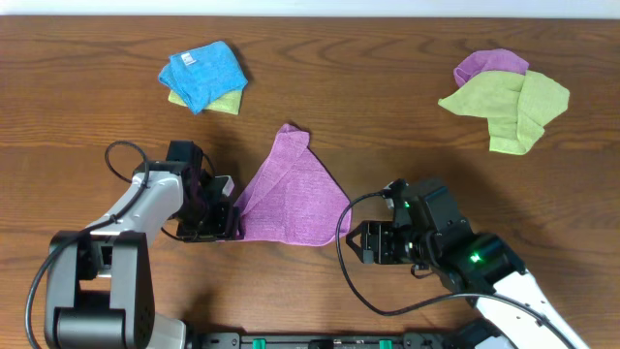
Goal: Fold the cloth
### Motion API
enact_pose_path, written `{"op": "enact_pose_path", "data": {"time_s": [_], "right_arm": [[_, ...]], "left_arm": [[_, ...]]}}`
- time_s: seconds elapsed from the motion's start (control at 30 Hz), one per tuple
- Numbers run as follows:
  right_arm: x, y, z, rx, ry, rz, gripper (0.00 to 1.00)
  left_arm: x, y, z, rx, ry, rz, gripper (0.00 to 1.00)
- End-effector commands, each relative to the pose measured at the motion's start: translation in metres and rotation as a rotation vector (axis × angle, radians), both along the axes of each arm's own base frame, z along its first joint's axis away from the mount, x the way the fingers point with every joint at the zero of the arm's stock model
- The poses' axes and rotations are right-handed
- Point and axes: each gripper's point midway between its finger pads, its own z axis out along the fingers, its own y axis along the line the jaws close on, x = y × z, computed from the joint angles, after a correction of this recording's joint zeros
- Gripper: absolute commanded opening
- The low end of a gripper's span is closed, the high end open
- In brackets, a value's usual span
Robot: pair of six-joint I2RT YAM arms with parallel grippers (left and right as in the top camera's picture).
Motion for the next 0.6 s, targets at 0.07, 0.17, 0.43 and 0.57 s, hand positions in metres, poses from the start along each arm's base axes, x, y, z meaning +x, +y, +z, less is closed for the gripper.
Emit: {"op": "enact_pose_path", "data": {"time_s": [0.07,0.17,0.43,0.57], "right_arm": [[0.001,-0.002,-0.001,-0.009,-0.012,-0.002,0.74],[0.001,-0.002,-0.001,-0.009,-0.012,-0.002,0.74],[0.004,-0.004,-0.004,-0.024,-0.018,-0.011,0.73],[0.005,-0.003,-0.023,-0.046,0.021,-0.010,0.70]], "left_arm": [[-0.009,0.003,-0.029,0.038,0.027,-0.011,0.57],[-0.008,0.003,-0.029,0.039,0.022,-0.007,0.45],[-0.008,0.003,-0.029,0.042,0.031,0.010,0.06],[-0.010,0.004,-0.029,0.042,0.040,0.010,0.06]]}}
